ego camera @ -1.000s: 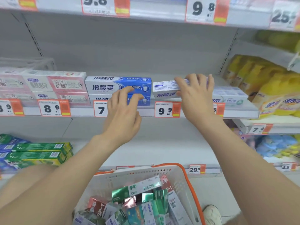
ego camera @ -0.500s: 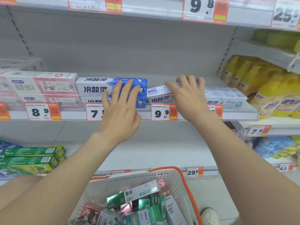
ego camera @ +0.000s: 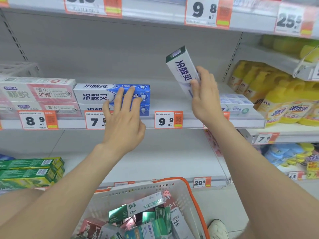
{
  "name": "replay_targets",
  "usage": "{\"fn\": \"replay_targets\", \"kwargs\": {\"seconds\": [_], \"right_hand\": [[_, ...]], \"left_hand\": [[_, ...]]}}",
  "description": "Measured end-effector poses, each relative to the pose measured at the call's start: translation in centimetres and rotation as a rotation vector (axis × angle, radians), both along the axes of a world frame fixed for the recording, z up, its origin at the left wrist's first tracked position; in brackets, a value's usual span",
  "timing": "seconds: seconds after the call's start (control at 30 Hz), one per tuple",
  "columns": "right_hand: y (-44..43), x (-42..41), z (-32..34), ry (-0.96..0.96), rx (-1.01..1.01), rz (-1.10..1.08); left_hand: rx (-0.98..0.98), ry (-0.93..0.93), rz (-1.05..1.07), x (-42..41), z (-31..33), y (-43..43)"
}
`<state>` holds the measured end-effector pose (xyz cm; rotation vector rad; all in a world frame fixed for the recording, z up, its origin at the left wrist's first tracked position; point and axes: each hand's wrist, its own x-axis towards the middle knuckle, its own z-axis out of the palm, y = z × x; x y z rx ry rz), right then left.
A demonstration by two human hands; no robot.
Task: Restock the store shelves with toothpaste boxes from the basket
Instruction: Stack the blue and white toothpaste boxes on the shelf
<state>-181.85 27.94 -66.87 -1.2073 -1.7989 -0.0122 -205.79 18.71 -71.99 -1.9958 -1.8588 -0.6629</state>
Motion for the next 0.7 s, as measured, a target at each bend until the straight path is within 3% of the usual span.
{"fn": "replay_targets", "kwargs": {"seconds": [0.1, 0.37, 0.7], "right_hand": [[-0.2, 0.2, -0.5, -0.062, -0.082, 0.125], [-0.2, 0.3, -1.1, -0.489, -0.123, -0.061], [0.3, -1.6, -2.5, -0.68, -0.232, -0.086]], "left_hand": [[0.002, 0.007, 0.008, 0.1, -0.1, -0.1], [-0.007, 0.012, 0.012, 0.2, -0.2, -0.2], [-0.018, 0.004, 0.018, 0.5, -0.6, -0.3]]}}
